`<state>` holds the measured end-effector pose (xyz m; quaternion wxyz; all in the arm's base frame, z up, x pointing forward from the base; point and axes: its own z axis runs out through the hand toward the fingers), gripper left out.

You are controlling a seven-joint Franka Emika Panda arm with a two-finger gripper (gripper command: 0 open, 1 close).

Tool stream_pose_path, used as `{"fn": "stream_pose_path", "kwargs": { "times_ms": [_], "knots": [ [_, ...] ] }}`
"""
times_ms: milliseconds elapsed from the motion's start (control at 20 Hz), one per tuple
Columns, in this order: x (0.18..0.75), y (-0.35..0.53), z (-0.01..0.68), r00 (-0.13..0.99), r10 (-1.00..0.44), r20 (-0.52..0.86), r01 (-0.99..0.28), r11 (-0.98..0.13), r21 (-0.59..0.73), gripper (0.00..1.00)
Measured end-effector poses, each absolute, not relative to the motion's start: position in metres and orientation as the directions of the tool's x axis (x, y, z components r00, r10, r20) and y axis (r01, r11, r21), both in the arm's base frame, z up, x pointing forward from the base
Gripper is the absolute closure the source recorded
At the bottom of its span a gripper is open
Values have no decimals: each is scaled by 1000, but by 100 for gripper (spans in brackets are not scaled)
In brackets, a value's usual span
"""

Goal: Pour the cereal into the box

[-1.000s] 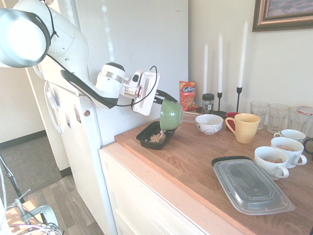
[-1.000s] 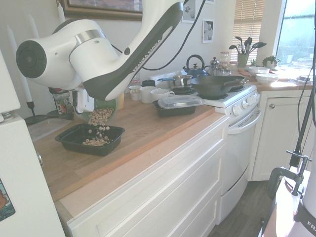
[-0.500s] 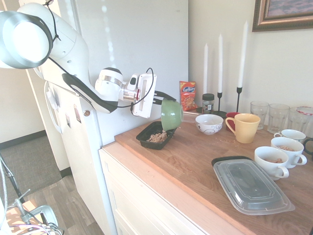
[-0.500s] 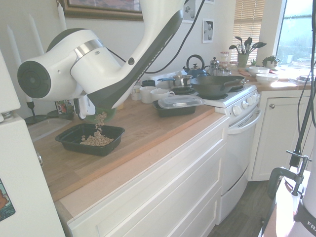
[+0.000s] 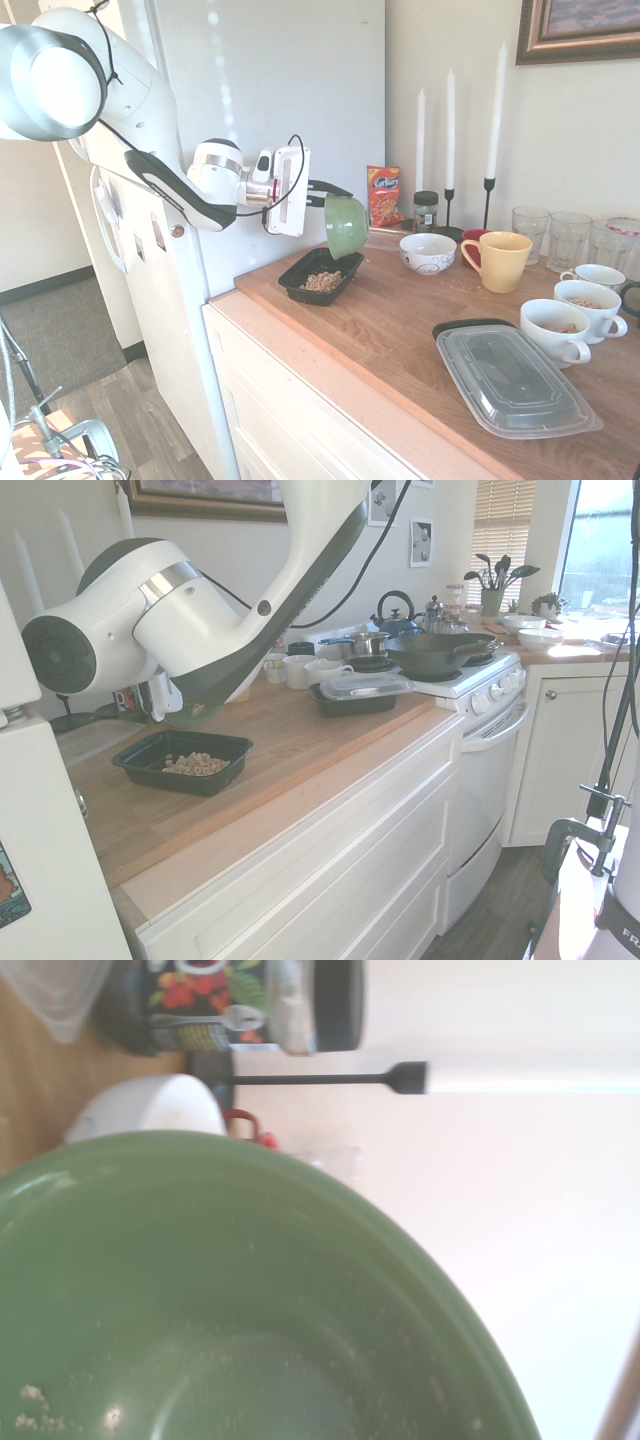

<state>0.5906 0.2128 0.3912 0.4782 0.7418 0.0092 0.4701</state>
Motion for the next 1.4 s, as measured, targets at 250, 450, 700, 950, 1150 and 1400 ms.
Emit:
{"fn": "stream_pose_path", "kwargs": {
  "times_ms": [250, 450, 700, 950, 1150, 1400],
  "knots": [
    [590, 217, 383, 537, 497, 682, -482, -483, 731, 100],
    [589, 222, 379, 531, 511, 676, -493, -463, 737, 100],
    [596, 217, 391, 550, 413, 726, -529, -500, 686, 100],
    [604, 213, 420, 611, 136, 780, -581, -593, 558, 100],
    [611, 206, 447, 649, -102, 754, -612, -659, 437, 100],
    [630, 138, 486, 690, -386, 612, -649, -705, 287, 100]
  ]
}}
